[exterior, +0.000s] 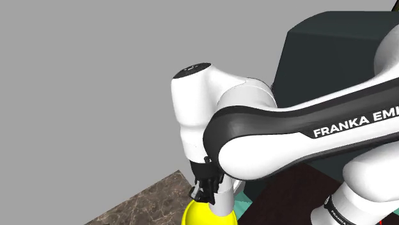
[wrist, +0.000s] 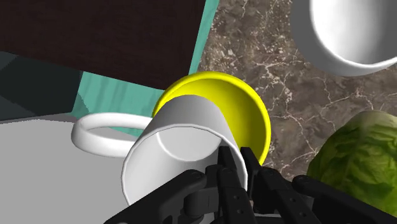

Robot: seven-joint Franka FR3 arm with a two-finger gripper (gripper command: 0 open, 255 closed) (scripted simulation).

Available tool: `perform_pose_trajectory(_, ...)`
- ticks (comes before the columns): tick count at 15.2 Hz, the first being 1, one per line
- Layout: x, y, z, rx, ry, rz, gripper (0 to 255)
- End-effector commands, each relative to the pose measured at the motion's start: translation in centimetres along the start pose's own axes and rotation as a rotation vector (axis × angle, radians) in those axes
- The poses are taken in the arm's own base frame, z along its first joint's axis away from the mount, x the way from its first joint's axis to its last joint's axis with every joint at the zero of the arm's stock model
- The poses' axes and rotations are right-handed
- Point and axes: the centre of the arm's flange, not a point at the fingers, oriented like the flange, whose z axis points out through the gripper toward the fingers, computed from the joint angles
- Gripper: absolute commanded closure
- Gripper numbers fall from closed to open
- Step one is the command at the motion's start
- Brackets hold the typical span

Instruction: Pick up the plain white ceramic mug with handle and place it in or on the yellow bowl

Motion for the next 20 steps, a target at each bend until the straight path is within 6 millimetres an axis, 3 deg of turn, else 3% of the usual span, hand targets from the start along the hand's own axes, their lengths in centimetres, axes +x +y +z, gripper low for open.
perform_pose_trajectory(1, -0.2, -0.1, 0.9, 0.006, 0.002, 0.001, 255)
perform_pose_trajectory(16, 1.1, -0.3, 8.6, 0.006, 0.002, 0.001, 255)
perform_pose_trajectory(20, 1.1, -0.3, 8.6, 0.006, 0.002, 0.001, 255)
